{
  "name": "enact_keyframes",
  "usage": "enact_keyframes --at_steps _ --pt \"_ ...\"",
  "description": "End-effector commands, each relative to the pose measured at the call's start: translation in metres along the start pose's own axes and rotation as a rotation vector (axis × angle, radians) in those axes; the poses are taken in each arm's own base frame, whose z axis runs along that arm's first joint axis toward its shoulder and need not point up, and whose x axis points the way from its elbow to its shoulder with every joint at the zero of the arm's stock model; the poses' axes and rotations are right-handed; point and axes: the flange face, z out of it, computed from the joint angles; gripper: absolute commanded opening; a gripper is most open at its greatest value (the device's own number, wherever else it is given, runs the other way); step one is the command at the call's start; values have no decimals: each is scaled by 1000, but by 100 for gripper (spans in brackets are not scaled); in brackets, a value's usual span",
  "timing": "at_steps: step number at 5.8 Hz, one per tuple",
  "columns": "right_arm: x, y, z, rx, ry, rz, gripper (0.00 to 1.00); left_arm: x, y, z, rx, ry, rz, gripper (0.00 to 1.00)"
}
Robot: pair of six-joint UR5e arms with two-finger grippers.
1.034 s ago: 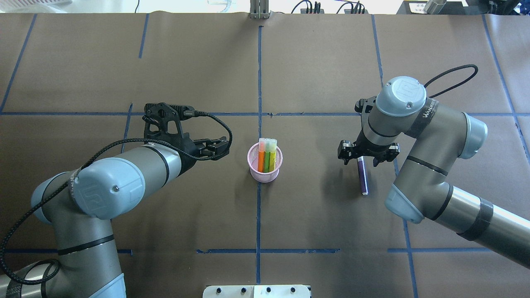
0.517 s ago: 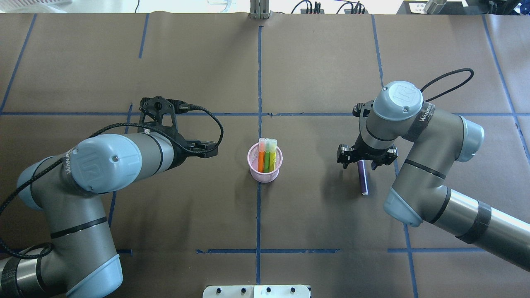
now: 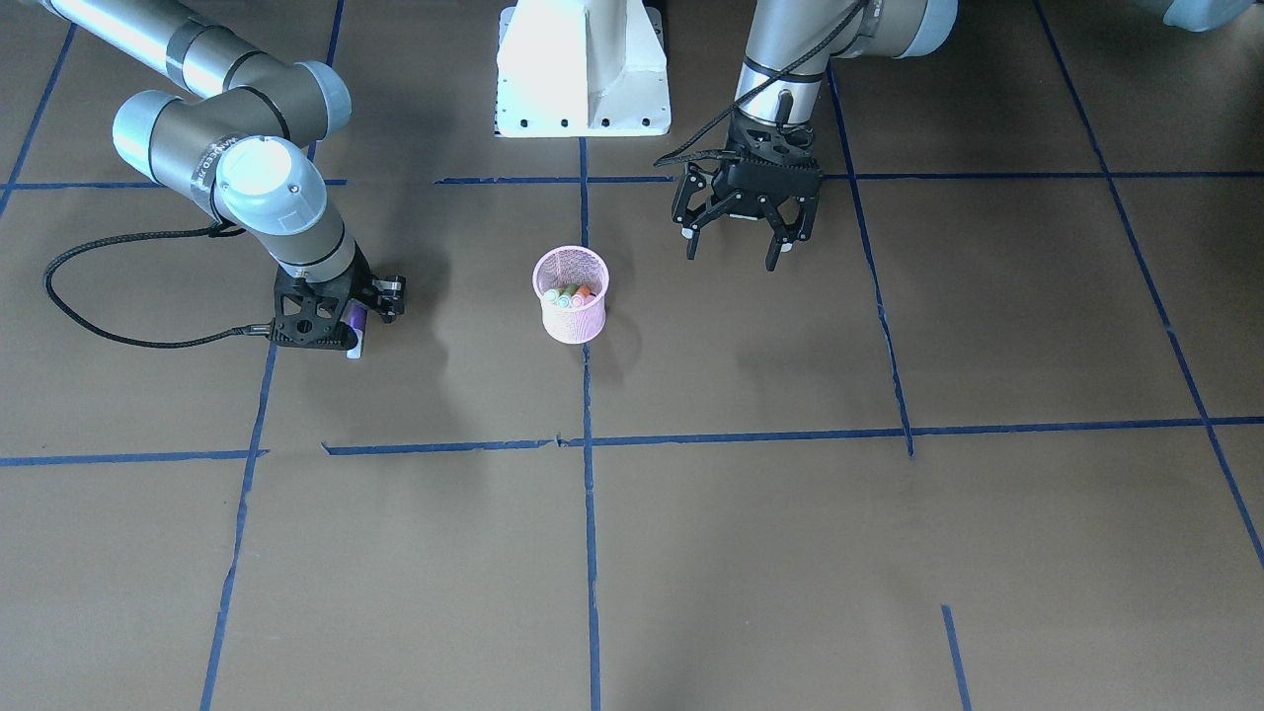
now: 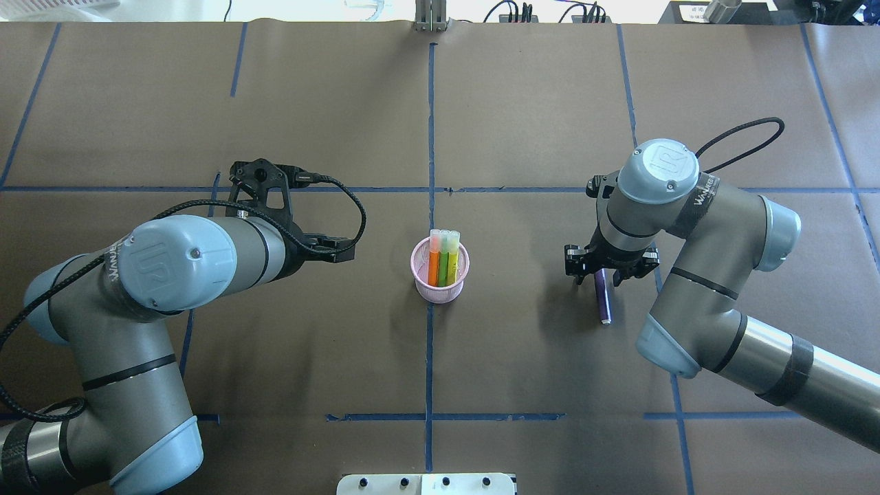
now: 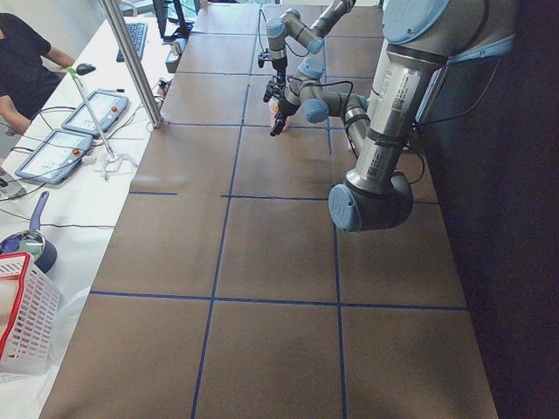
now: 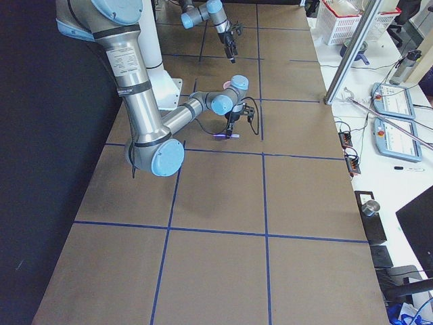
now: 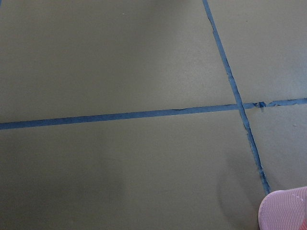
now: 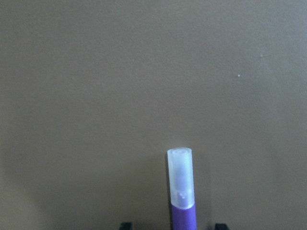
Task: Collect pens into pen holder
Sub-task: 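Close the right gripper on the purple marker and lift it upright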
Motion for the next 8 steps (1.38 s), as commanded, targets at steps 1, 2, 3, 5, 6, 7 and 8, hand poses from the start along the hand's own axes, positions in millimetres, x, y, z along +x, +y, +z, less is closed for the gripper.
enact_keyframes --at_steps 1,2,3,5,6,7,8 --pt "0 0 1 -3 2 1 25 -6 4 3 -7 -11 5 99" --pt "4 -1 3 -3 6 5 2 -6 3 2 -6 -10 4 99" --pt "7 0 2 -9 4 8 0 -6 3 1 -6 -8 4 99" --pt "-13 13 -53 53 -89 31 0 -21 11 8 -21 -35 14 99" --pt "-31 30 -95 176 -141 102 0 -30 14 8 -25 -47 56 99" --pt "-60 61 -133 271 -219 119 0 -39 17 13 -32 -67 87 99" --pt "-91 86 -170 350 -314 147 0 -59 17 17 -40 -96 129 99"
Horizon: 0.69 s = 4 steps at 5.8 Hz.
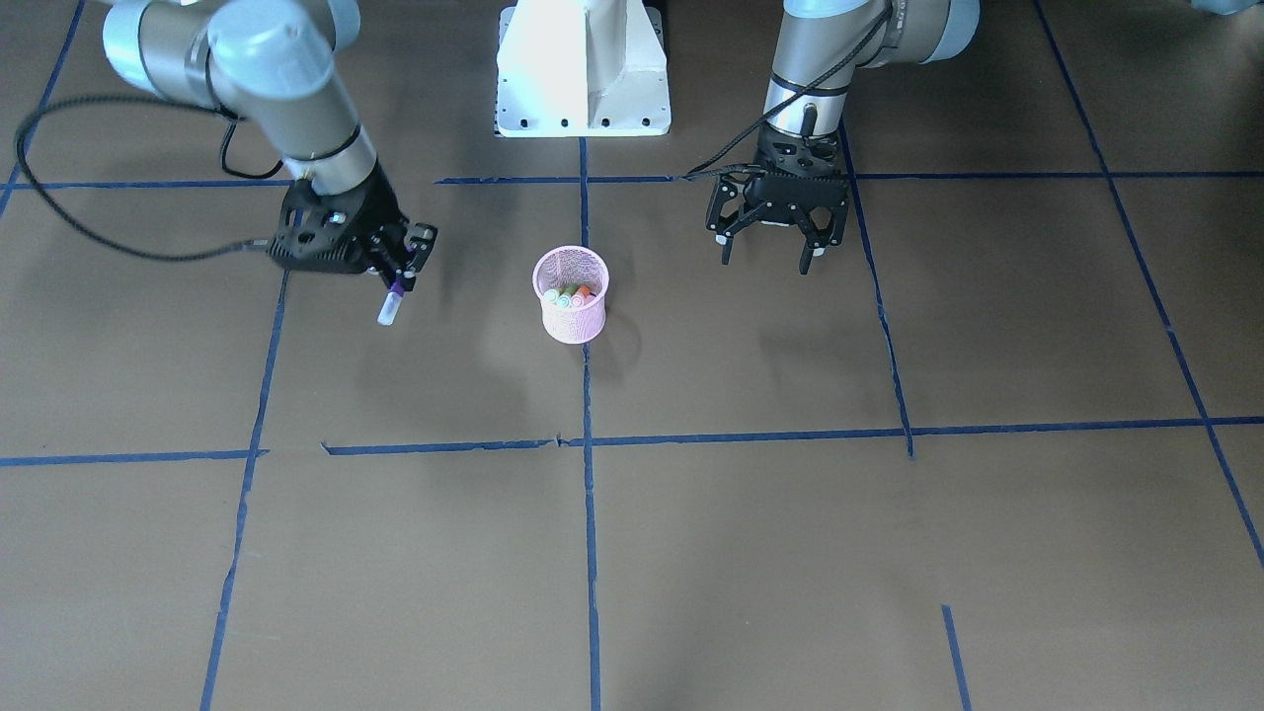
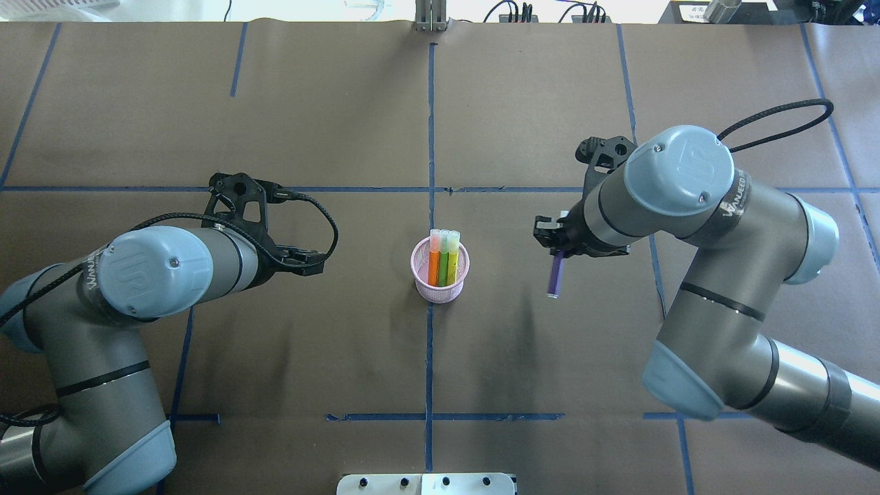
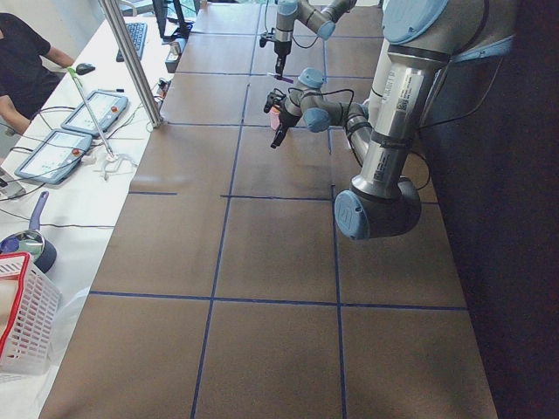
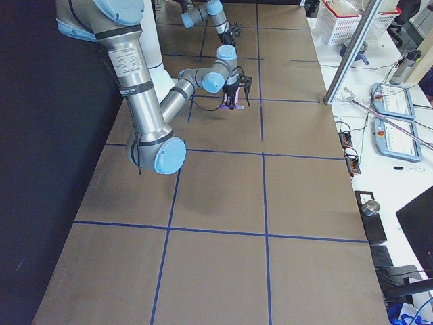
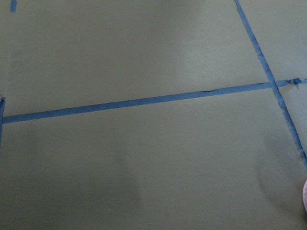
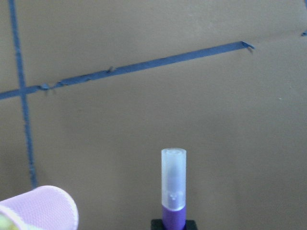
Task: Collect pens into pen holder
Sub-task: 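Lower the purple marker into the pink cup with the right gripper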
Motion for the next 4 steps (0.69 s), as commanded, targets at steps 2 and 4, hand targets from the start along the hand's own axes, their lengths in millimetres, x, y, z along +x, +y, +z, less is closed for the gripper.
enact_keyframes --at_steps 2,4 --pt "-81 75 -33 264 -132 -37 0 -69 -13 7 -68 -55 91 99" --pt "-91 103 -13 465 -108 -61 0 -106 -20 8 -110 -72 131 99"
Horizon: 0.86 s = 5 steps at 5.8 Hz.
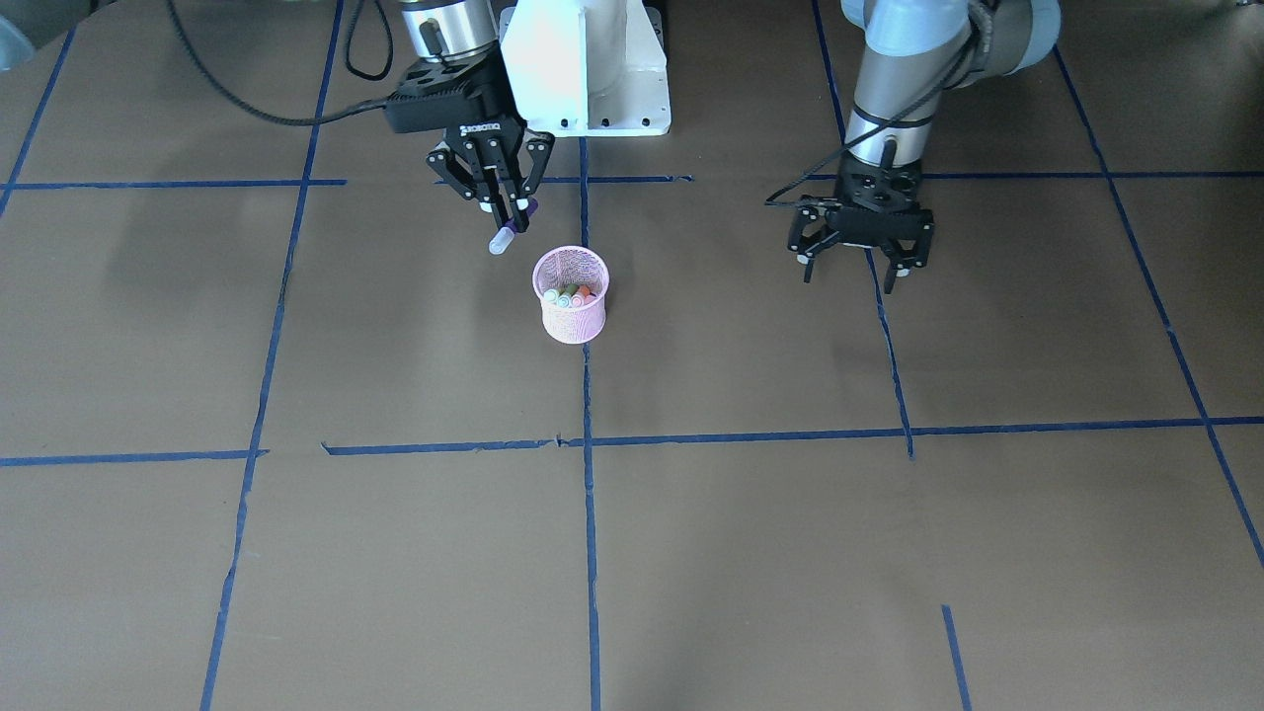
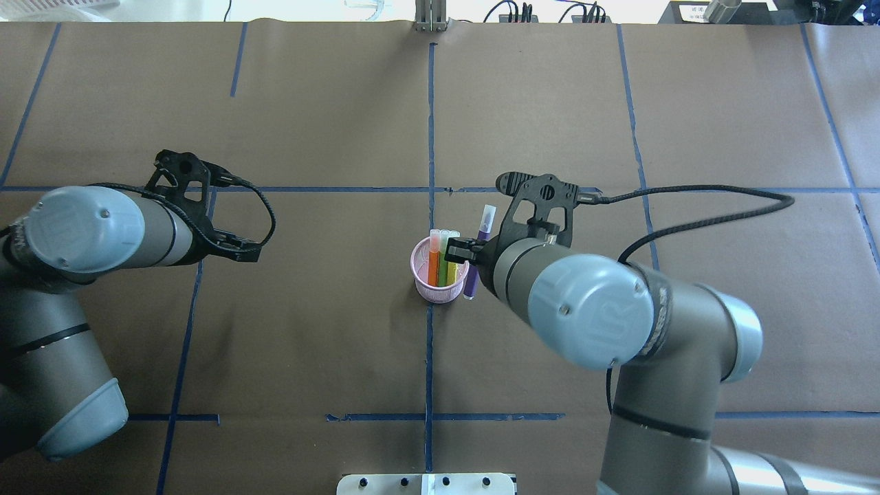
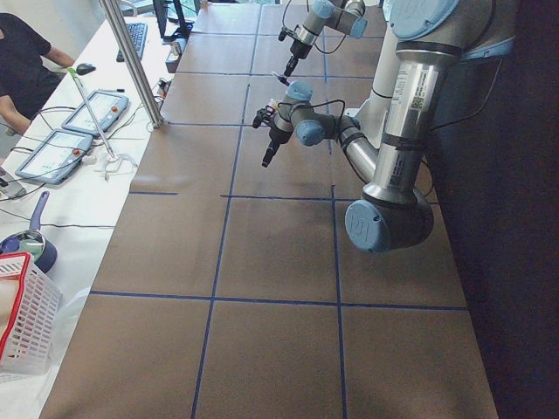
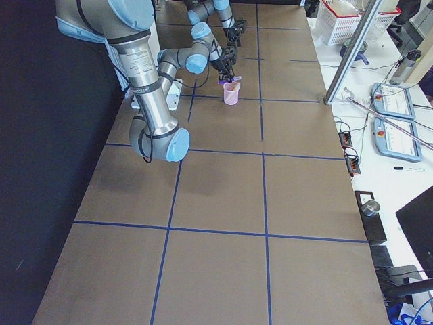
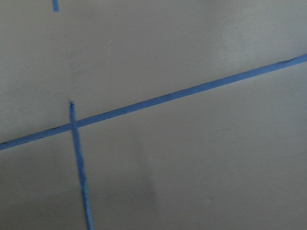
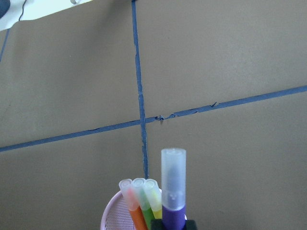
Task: Collect pens into pen holder
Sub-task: 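Lower the purple marker into the pink cup with the right gripper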
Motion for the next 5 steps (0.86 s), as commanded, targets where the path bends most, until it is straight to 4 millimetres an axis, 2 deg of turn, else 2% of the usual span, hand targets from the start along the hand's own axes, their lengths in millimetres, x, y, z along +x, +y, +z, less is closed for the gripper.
enact_keyframes --at_steps 1,2,3,4,5 --pt "-9 22 10 214 18 -36 0 -15 -2 0 -20 -1 10 99" --pt "-17 27 3 316 -5 27 0 -15 -1 2 -22 -3 10 99" --pt "-21 46 15 375 12 -5 0 -16 1 5 -29 -7 11 99" --pt "-33 58 20 408 13 -20 0 -16 1 6 -30 -8 11 100" --pt "-34 64 30 437 24 -21 0 -15 0 3 -27 -3 11 100"
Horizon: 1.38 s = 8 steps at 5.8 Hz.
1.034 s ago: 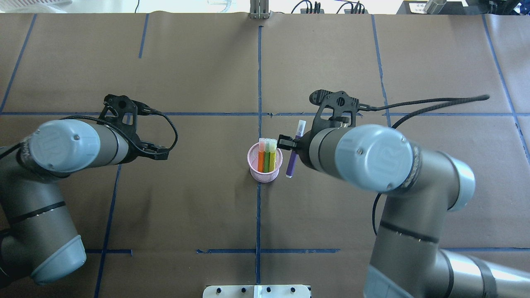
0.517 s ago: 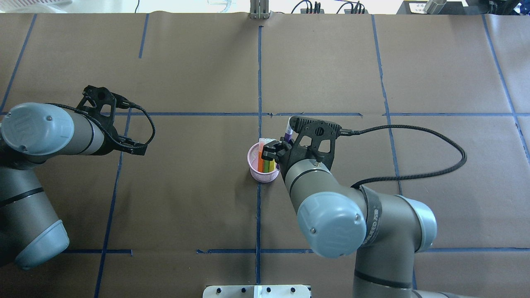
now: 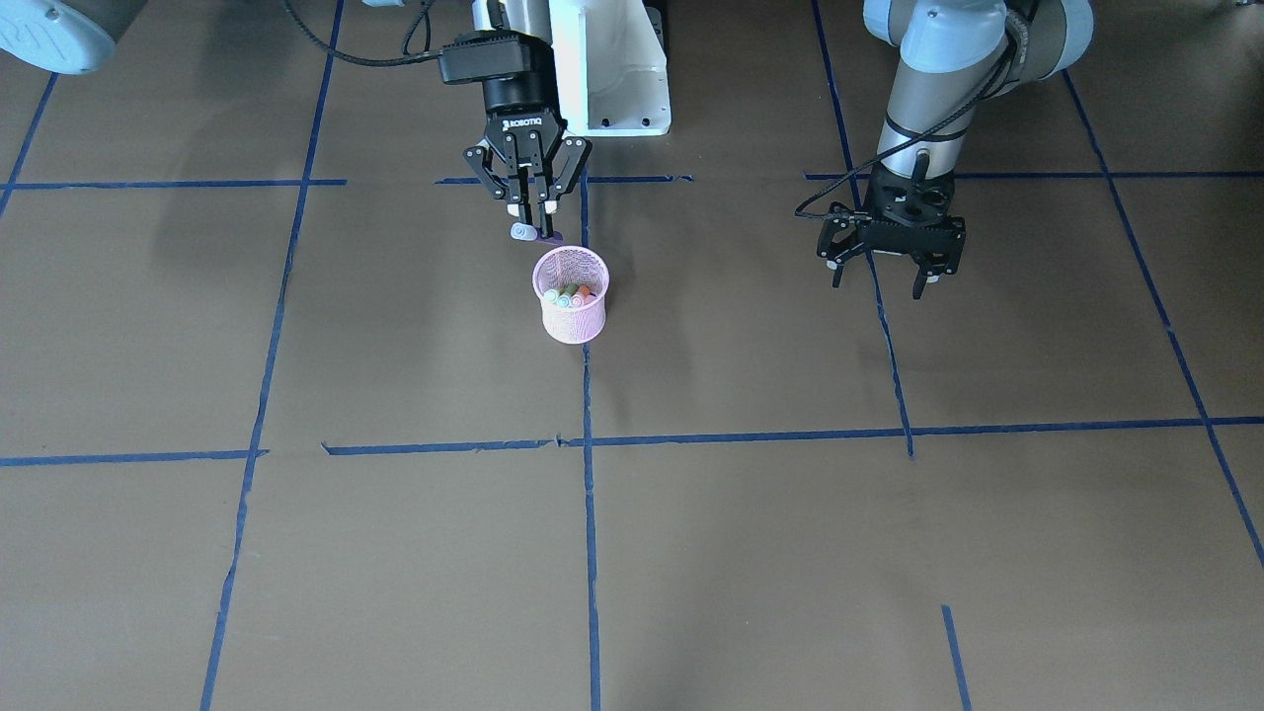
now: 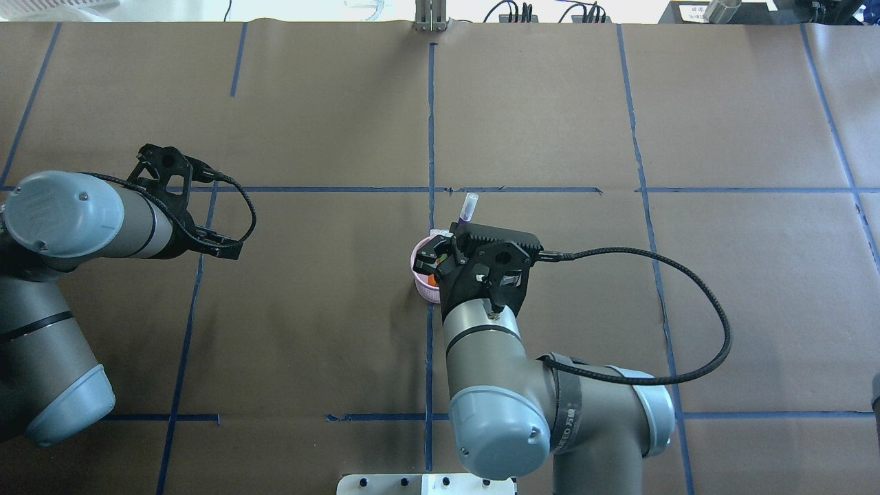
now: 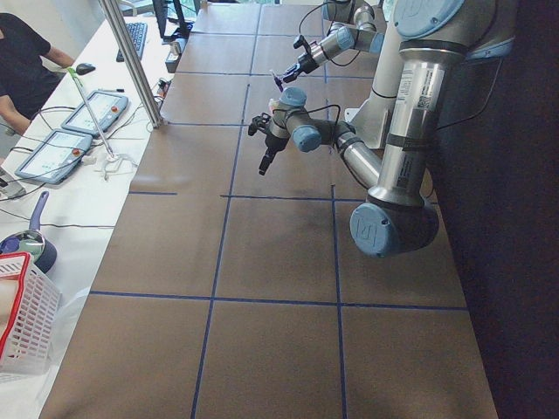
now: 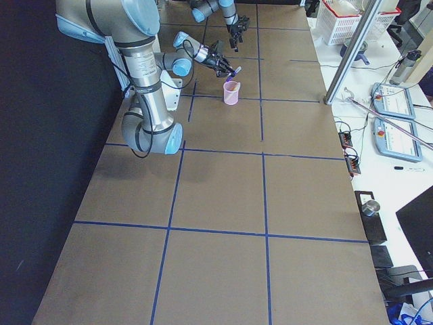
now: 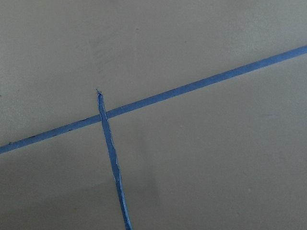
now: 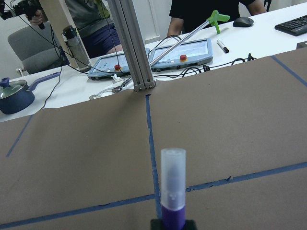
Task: Collect pens into pen holder
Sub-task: 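Lower the purple marker into the pink cup with the right gripper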
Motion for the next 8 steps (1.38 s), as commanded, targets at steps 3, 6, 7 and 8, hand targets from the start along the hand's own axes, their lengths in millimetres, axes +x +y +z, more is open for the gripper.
enact_keyframes --at_steps 3,6,7,8 --pt "-3 23 14 32 25 -27 0 1 0 -3 3 5 1 100" --pt "2 36 27 45 51 -59 0 -2 2 -2 -1 1 0 100" --pt "2 36 27 45 51 -61 24 -2 3 -1 -2 0 0 100" --pt "3 37 27 43 52 -68 64 -2 3 -1 -2 0 0 100"
